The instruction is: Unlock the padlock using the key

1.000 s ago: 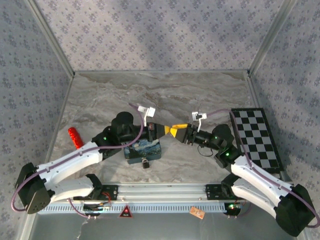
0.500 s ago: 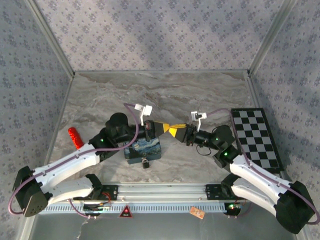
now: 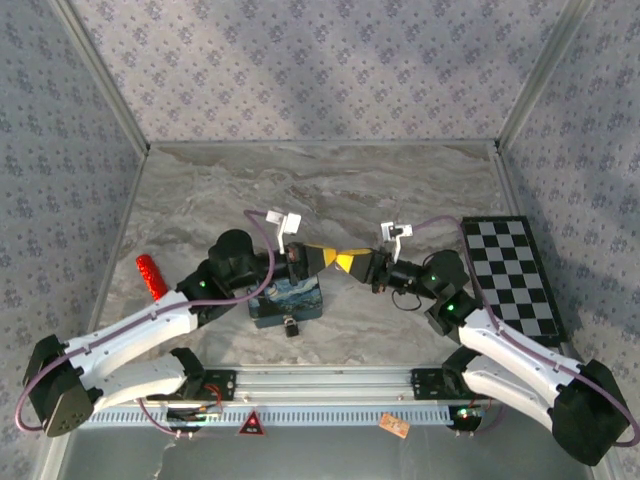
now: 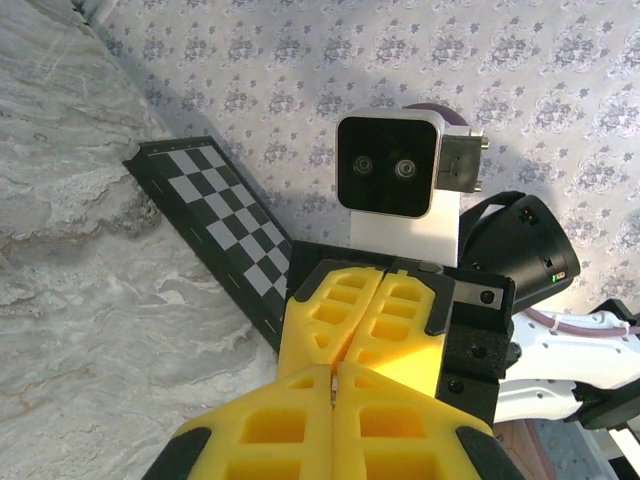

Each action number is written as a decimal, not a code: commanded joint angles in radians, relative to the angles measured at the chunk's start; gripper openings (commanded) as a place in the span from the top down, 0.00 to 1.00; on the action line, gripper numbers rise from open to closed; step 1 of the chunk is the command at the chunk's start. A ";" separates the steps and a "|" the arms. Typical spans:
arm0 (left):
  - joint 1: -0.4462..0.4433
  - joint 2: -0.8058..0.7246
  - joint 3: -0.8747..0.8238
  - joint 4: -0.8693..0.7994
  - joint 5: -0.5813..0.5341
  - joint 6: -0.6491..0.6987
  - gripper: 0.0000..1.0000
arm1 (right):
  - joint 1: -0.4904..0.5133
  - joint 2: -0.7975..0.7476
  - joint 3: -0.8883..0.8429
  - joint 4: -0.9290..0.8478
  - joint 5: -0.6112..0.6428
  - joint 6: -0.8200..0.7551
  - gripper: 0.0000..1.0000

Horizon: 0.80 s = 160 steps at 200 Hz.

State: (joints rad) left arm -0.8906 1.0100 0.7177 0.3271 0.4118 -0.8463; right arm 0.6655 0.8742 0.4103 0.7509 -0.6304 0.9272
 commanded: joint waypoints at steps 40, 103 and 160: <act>-0.007 -0.026 0.034 -0.126 -0.109 0.084 0.75 | 0.007 -0.029 0.065 -0.147 0.067 -0.031 1.00; 0.040 -0.059 0.185 -0.800 -0.484 0.254 0.17 | -0.126 -0.177 0.058 -0.679 0.203 -0.147 1.00; -0.098 0.079 0.323 -1.445 -0.741 0.177 0.19 | -0.149 -0.176 0.067 -0.878 0.249 -0.216 1.00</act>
State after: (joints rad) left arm -0.9020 1.0748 1.0267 -0.7502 -0.1997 -0.6388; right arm 0.5190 0.6922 0.4480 -0.0063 -0.4217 0.7612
